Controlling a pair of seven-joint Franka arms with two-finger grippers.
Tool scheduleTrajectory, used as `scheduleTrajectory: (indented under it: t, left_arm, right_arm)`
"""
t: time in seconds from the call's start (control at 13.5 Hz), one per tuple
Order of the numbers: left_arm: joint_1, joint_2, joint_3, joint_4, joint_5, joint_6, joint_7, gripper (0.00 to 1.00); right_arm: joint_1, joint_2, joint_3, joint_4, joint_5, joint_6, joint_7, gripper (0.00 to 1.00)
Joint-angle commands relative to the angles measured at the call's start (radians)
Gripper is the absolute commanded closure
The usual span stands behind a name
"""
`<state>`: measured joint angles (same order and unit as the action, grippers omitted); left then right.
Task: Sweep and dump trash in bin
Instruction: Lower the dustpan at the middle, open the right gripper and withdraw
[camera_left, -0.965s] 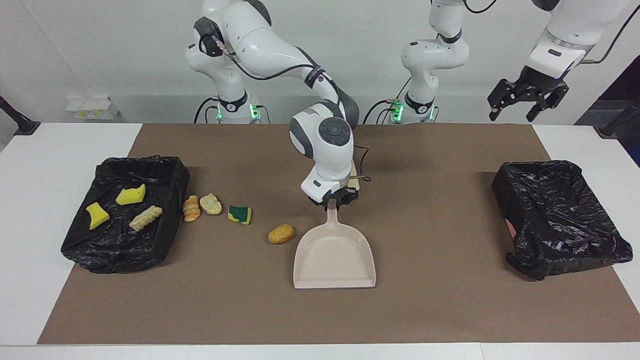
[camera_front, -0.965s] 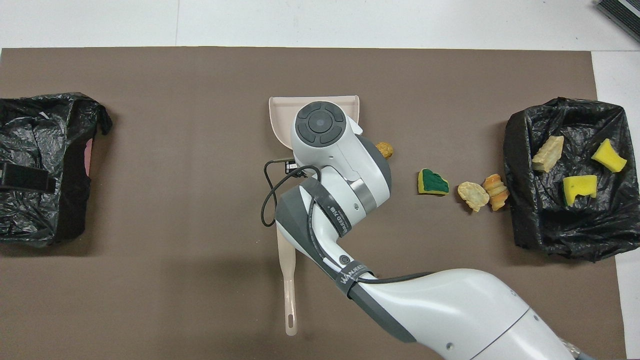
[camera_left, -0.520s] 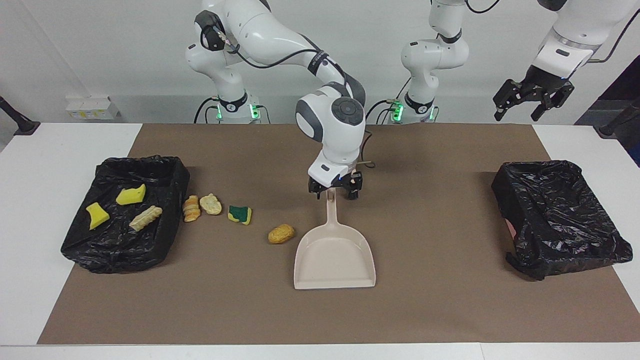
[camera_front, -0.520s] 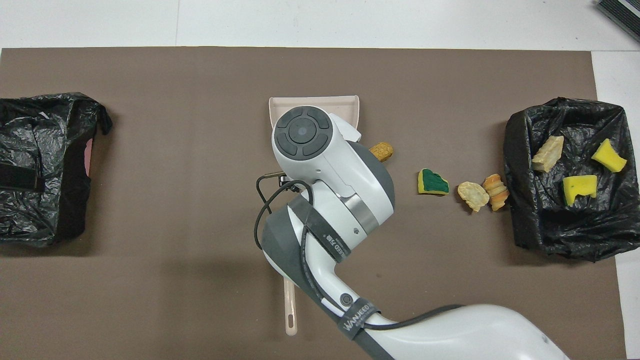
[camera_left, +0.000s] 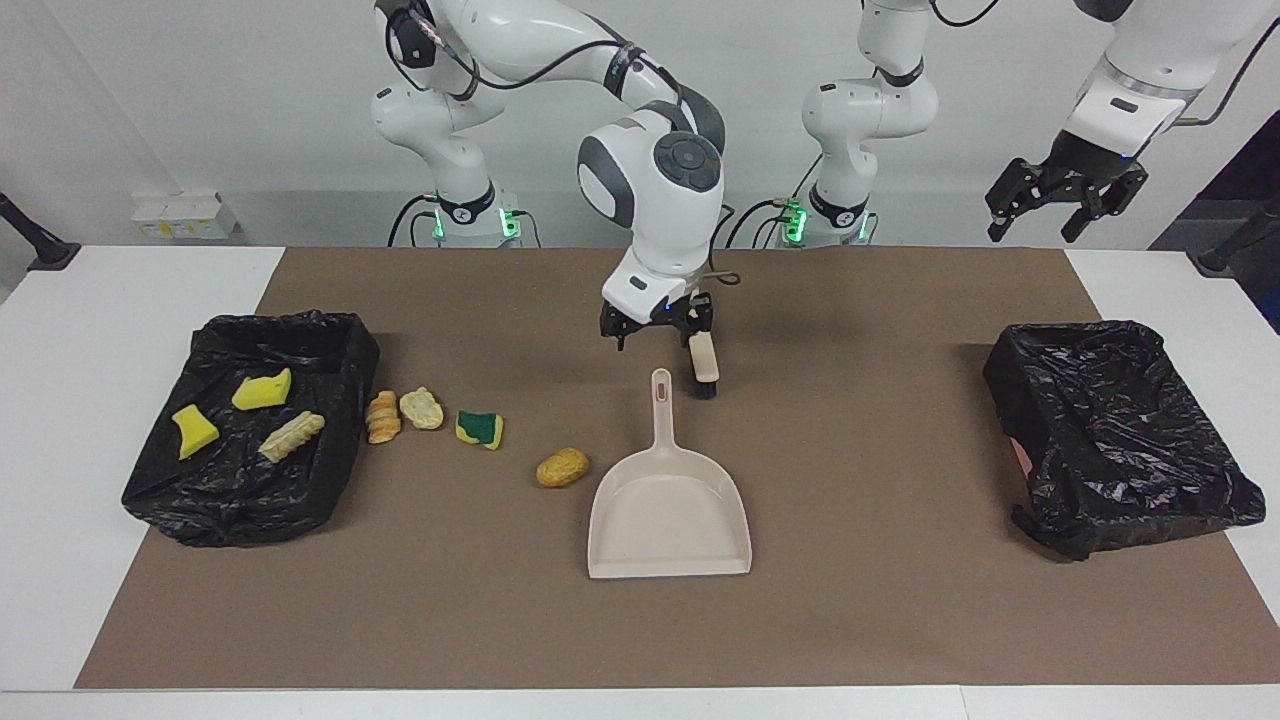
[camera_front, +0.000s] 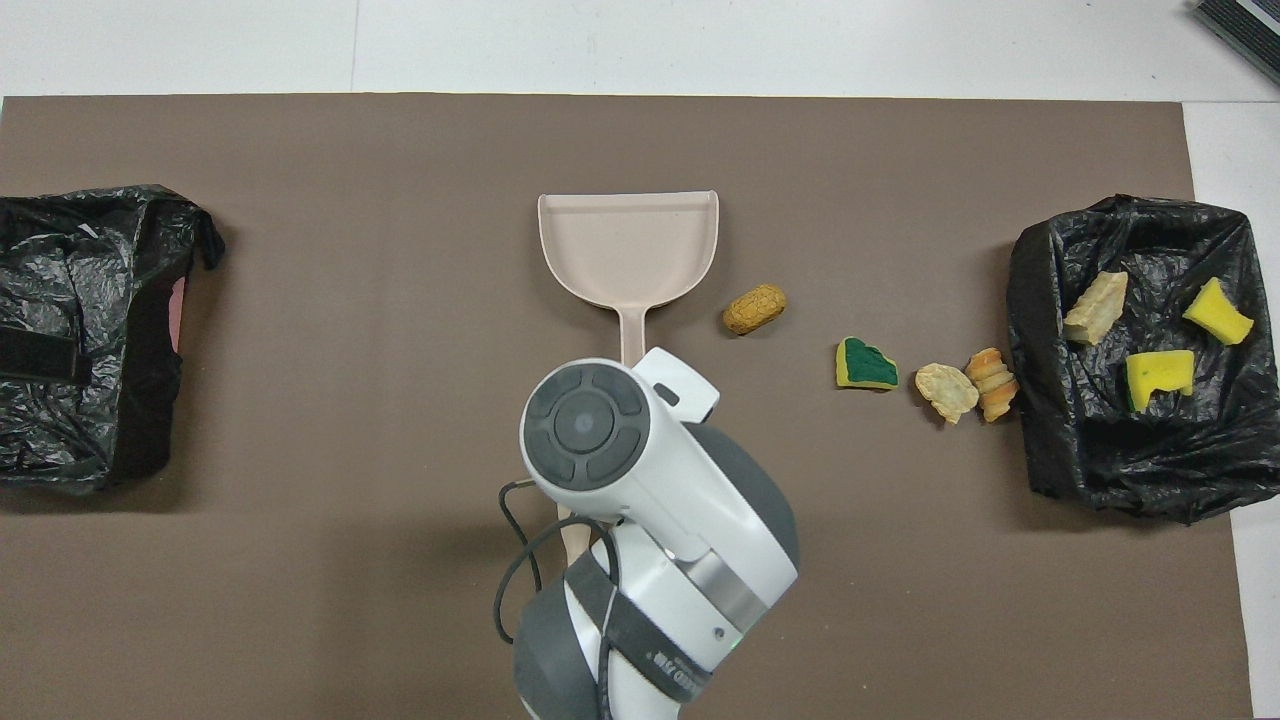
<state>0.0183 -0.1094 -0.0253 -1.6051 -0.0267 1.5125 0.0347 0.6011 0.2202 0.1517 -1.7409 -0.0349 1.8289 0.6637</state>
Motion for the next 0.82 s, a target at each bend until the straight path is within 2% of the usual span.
scheduleTrajectory:
  t: [0.0,0.3,0.52,0.67,0.74]
  left_arm:
    - [0.003,-0.015,-0.001,-0.007,-0.002,-0.006,-0.007,0.00]
    - [0.003,-0.015,-0.001,-0.007,-0.002,-0.006,-0.018,0.00]
    - [-0.036,-0.004,-0.015,-0.018,-0.007,0.070,-0.016,0.00]
    - [-0.052,0.029,-0.016,-0.021,-0.009,0.167,-0.016,0.00]
    - [-0.067,0.046,-0.016,-0.018,-0.007,0.201,-0.018,0.00]
  right_arm:
    - [0.034,-0.120,0.000,-0.213,0.053,0.150,0.028,0.00]
    - [0.115,-0.075,0.000,-0.302,0.095,0.317,0.070,0.00]
    - [0.154,-0.039,0.000,-0.316,0.095,0.336,0.054,0.00]
    - [0.169,-0.039,0.000,-0.316,0.095,0.351,0.053,0.13]
    - [0.172,-0.039,0.002,-0.316,0.095,0.352,0.053,0.23]
